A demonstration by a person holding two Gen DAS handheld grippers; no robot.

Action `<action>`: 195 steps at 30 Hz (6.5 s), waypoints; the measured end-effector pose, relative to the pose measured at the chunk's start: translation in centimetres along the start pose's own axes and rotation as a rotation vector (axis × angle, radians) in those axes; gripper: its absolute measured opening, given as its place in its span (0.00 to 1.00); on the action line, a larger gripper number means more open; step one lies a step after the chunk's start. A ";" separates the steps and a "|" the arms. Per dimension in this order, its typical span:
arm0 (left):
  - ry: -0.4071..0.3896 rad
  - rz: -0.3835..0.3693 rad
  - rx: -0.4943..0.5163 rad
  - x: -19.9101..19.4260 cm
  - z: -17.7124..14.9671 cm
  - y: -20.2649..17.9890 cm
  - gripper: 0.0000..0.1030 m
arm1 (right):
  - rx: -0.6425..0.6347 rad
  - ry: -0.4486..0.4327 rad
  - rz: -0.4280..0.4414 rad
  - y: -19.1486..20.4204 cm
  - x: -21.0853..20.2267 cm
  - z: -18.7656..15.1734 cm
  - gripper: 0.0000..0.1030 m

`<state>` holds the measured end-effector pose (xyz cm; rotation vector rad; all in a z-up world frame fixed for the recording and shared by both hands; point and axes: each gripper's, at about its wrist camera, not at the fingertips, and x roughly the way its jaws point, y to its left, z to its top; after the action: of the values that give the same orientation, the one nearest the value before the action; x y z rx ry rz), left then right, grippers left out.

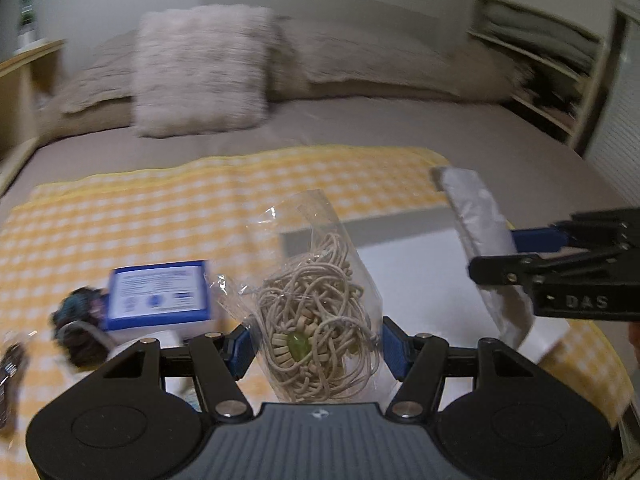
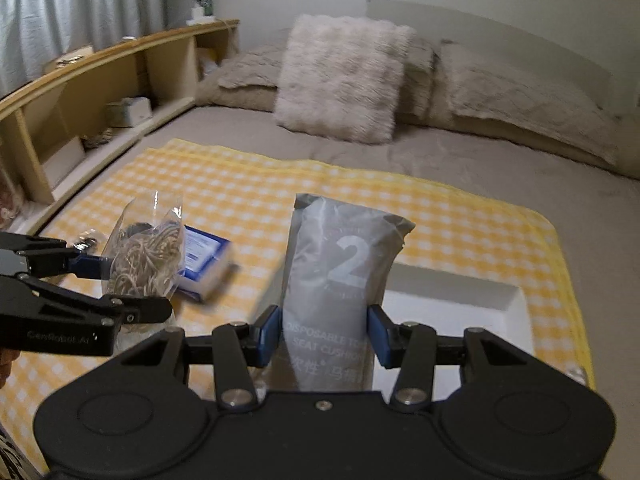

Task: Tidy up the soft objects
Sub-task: 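Carry the grey pouch into the white tray while the left lowers the cord bag, then open both tools and lift them away from the tray, then grasp the blue floral pouch with the right tool while the left grasps the brown cable bag, then carry the floral pouch toward the tray while the left lowers the cable bag into it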

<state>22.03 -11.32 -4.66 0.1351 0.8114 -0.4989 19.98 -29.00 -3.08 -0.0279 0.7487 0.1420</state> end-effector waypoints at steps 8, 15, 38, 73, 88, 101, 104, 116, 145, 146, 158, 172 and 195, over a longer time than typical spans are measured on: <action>0.144 -0.163 0.149 4.4 -0.8 -3.8 0.62 | 0.023 0.092 -0.031 -2.5 1.5 -2.0 0.47; 0.249 -0.172 0.160 8.6 -1.3 -4.7 0.62 | 0.026 0.164 -0.047 -3.6 3.5 -3.1 0.47; 0.286 -0.136 0.130 8.0 -2.0 -2.2 0.70 | 0.081 0.337 0.028 -2.8 9.3 -4.6 0.60; 0.062 -0.027 -0.024 -1.7 -2.6 -0.6 0.84 | 0.151 0.063 0.011 -2.6 -4.5 -6.3 0.76; -0.093 0.062 -0.046 -4.4 -3.3 0.5 1.00 | 0.178 -0.086 -0.067 -2.9 -6.9 -6.9 1.00; -0.216 0.199 -0.170 -7.1 -2.8 6.3 1.00 | 0.152 -0.166 -0.067 -1.3 -4.9 -3.9 1.00; -0.235 0.229 -0.204 -7.9 -2.9 8.1 1.00 | 0.131 -0.179 -0.055 -0.3 -4.1 -2.8 1.00; -0.267 0.399 -0.317 -10.5 -4.6 16.1 1.00 | 0.053 -0.207 0.076 5.6 -0.2 0.5 1.00; 0.082 0.472 -0.160 -2.9 -7.4 28.5 0.99 | -0.336 -0.044 0.288 16.9 8.8 -0.1 1.00; 0.089 0.471 -0.162 -2.6 -7.4 28.7 0.97 | -0.358 -0.016 0.301 17.4 9.3 -0.3 0.99; 0.223 0.509 -0.140 0.9 -8.3 30.1 0.90 | -0.449 0.211 0.422 21.5 13.8 -2.2 0.91; 0.256 0.481 -0.223 2.7 -8.0 31.5 0.52 | -0.456 0.283 0.375 20.6 14.9 -2.4 0.58; 0.042 0.503 -0.272 -3.8 -6.6 27.5 0.15 | -0.217 0.024 0.312 15.6 9.2 1.9 0.49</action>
<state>28.53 16.19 -8.40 0.0929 0.8423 0.0901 25.73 -12.34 -7.54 -0.1194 0.7560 0.5211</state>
